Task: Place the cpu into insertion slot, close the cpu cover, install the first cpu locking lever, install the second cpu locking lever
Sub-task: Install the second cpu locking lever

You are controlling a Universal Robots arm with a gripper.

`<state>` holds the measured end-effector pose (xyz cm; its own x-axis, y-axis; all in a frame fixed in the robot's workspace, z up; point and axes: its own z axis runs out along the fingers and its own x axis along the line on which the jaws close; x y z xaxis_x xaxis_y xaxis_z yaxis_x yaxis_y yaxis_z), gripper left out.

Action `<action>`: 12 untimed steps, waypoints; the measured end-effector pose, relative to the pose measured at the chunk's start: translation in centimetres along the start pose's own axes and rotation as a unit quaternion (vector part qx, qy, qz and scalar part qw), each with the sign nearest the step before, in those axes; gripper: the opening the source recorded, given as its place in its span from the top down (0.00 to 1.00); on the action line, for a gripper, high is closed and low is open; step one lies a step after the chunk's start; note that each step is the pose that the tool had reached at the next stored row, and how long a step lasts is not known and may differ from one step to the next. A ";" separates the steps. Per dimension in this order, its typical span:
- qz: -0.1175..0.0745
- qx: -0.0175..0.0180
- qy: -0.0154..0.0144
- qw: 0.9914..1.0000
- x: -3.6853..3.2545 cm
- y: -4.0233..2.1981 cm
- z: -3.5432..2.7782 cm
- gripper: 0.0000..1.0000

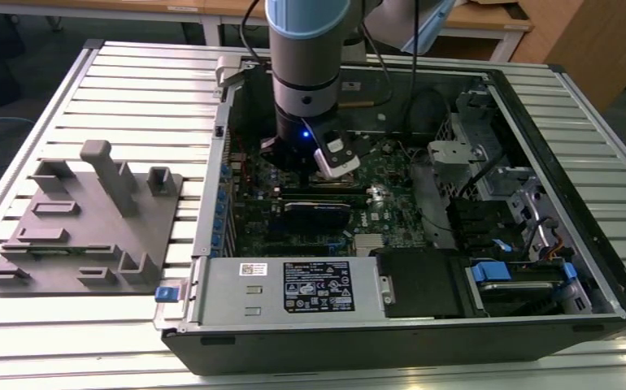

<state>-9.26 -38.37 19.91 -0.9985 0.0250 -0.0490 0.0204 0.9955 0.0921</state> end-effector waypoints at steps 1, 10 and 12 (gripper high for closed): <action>0.000 -0.002 0.000 1.000 0.03 -0.01 0.02 0.90; 0.001 -0.013 -0.001 1.000 0.19 -0.19 0.31 0.90; 0.001 -0.014 -0.001 1.000 0.28 -0.25 0.39 0.90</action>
<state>-9.53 -38.58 19.48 -0.9984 0.0263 -0.0504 0.0201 0.9926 0.1194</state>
